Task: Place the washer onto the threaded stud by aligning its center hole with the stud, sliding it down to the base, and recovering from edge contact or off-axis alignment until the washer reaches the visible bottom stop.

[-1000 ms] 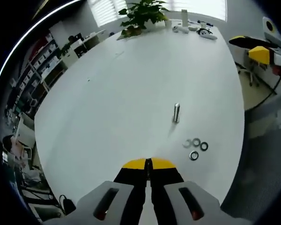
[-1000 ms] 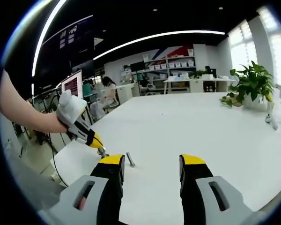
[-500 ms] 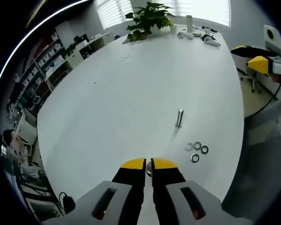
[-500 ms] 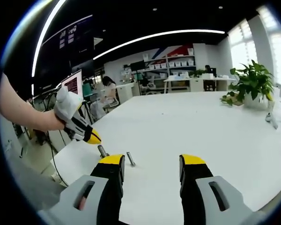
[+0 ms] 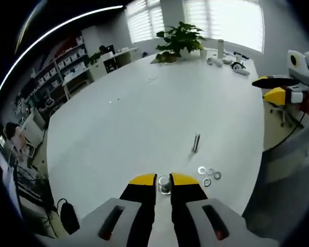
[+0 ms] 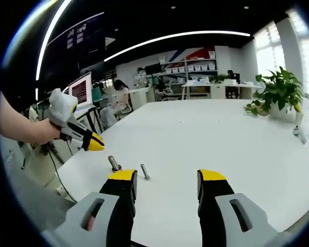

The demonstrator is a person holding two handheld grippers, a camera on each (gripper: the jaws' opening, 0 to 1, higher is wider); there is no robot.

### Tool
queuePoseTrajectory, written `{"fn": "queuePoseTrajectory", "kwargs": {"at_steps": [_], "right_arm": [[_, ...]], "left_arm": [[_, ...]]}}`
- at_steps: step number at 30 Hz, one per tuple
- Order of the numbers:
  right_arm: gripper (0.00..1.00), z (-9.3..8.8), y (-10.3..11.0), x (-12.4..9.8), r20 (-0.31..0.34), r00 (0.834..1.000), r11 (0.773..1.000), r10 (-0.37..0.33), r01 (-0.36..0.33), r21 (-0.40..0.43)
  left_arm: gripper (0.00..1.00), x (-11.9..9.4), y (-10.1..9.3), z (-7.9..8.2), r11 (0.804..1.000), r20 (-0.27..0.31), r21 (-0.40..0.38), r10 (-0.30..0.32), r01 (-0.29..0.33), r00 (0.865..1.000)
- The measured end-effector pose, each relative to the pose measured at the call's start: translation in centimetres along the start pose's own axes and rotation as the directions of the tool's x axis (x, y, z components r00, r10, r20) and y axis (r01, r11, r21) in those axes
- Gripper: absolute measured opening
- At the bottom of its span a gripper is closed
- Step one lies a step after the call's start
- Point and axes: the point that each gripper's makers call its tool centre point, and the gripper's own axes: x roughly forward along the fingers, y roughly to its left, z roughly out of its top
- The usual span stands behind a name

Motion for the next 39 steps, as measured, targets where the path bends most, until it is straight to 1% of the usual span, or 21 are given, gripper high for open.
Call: {"fn": "queuePoseTrajectory", "kwargs": {"at_steps": [2, 4, 7, 8, 10, 12, 15, 18, 19, 21, 22, 24, 25, 27, 28, 29, 31, 33, 36, 38, 39], "right_arm": [[0.49, 0.0, 0.1, 0.1, -0.009, 1.0, 1.0, 0.003, -0.003, -0.007], [0.49, 0.0, 0.1, 0.2, -0.014, 1.0, 1.0, 0.003, -0.003, -0.01], [0.49, 0.1, 0.5, 0.4, -0.022, 1.0, 1.0, 0.011, -0.011, -0.009], [0.49, 0.1, 0.6, 0.6, -0.028, 1.0, 1.0, 0.014, -0.014, -0.014], [0.51, 0.0, 0.9, 0.8, -0.042, 0.999, 1.0, 0.024, -0.024, -0.016], [0.51, -0.2, 1.3, 1.2, -0.06, 0.998, 0.999, 0.033, -0.034, -0.021], [0.51, -0.9, 2.0, 1.6, -0.098, 0.993, 0.998, 0.064, -0.064, 0.005], [0.51, -1.5, 2.3, 2.1, -0.124, 0.99, 0.998, 0.066, -0.067, -0.01], [0.51, -1.8, 2.6, 2.3, -0.139, 0.988, 0.997, 0.073, -0.075, -0.008], [0.51, -2.2, 3.1, 2.7, -0.164, 0.982, 0.996, 0.09, -0.092, -0.005], [0.51, -2.3, 3.2, 2.8, -0.169, 0.981, 0.995, 0.093, -0.096, -0.01], [0.49, -2.3, 3.7, 3.2, -0.178, 0.979, 0.993, 0.104, -0.112, -0.032], [0.48, -2.3, 3.9, 3.3, -0.182, 0.977, 0.992, 0.111, -0.118, -0.033], [0.44, -2.6, 4.3, 3.7, -0.206, 0.97, 0.99, 0.128, -0.136, -0.027], [0.43, -2.6, 4.4, 3.8, -0.212, 0.969, 0.99, 0.131, -0.139, -0.024], [0.43, -2.7, 4.6, 3.9, -0.223, 0.966, 0.99, 0.133, -0.142, -0.024], [0.38, -3.6, 4.9, 4.0, -0.283, 0.948, 0.987, 0.145, -0.159, -0.029], [0.35, -3.8, 5.5, 4.4, -0.3, 0.939, 0.982, 0.166, -0.184, -0.031], [0.32, -4.5, 6.4, 5.0, -0.339, 0.92, 0.976, 0.195, -0.215, -0.023], [0.32, -5.3, 7.0, 5.3, -0.374, 0.901, 0.973, 0.219, -0.232, 0.011], [0.31, -5.7, 7.4, 5.6, -0.395, 0.89, 0.97, 0.229, -0.244, 0.012]], "left_arm": [[0.08, -0.6, -0.1, -0.1, 0.999, 0.024, -0.031, 0.011, -0.01, 1.0], [0.07, -1.2, -0.4, 0.1, 0.997, 0.064, -0.071, 0.018, -0.013, 0.998], [0.08, -2.1, -0.7, 0.2, 0.993, 0.117, -0.114, 0.035, -0.022, 0.992], [0.09, -2.5, -1.1, 0.4, 0.992, 0.144, -0.124, 0.031, -0.013, 0.989], [0.11, -2.7, -1.5, 0.1, 0.993, 0.16, -0.118, 0.019, 0.0, 0.987], [0.12, -3.0, -1.5, 0.0, 0.994, 0.173, -0.111, 0.024, -0.005, 0.985], [0.14, -4.0, -1.4, 0.1, 0.981, 0.233, -0.196, 0.042, 0.005, 0.971], [0.15, -4.9, -1.3, -0.1, 0.978, 0.269, -0.21, 0.073, -0.015, 0.96], [0.15, -5.1, -1.3, 0.0, 0.975, 0.291, -0.22, 0.083, -0.018, 0.953], [0.19, -5.2, -1.5, 0.1, 0.967, 0.317, -0.253, 0.083, 0.0, 0.945], [0.21, -5.2, -1.6, 0.1, 0.967, 0.318, -0.256, 0.082, 0.002, 0.944], [0.19, -5.2, -1.7, -0.2, 0.97, 0.314, -0.242, 0.085, -0.007, 0.946], [0.19, -5.3, -1.6, -0.1, 0.972, 0.322, -0.236, 0.088, -0.011, 0.943], [0.19, -5.7, -1.6, 0.2, 0.971, 0.345, -0.24, 0.092, -0.007, 0.934], [0.19, -6.0, -1.5, 0.5, 0.97, 0.365, -0.245, 0.096, -0.004, 0.926], [0.19, -6.2, -1.4, 0.6, 0.97, 0.369, -0.243, 0.102, -0.01, 0.924], [0.19, -6.5, -1.4, 0.8, 0.969, 0.388, -0.247, 0.11, -0.011, 0.915], [0.19, -6.6, -1.3, 0.8, 0.966, 0.39, -0.26, 0.117, -0.013, 0.913], [0.2, -6.9, -1.3, 0.9, 0.962, 0.394, -0.273, 0.119, -0.008, 0.911], [0.2, -6.8, -1.3, 0.7, 0.957, 0.392, -0.288, 0.104, 0.015, 0.914], [0.19, -6.8, -1.3, 0.6, 0.957, 0.389, -0.288, 0.107, 0.01, 0.915]]}}
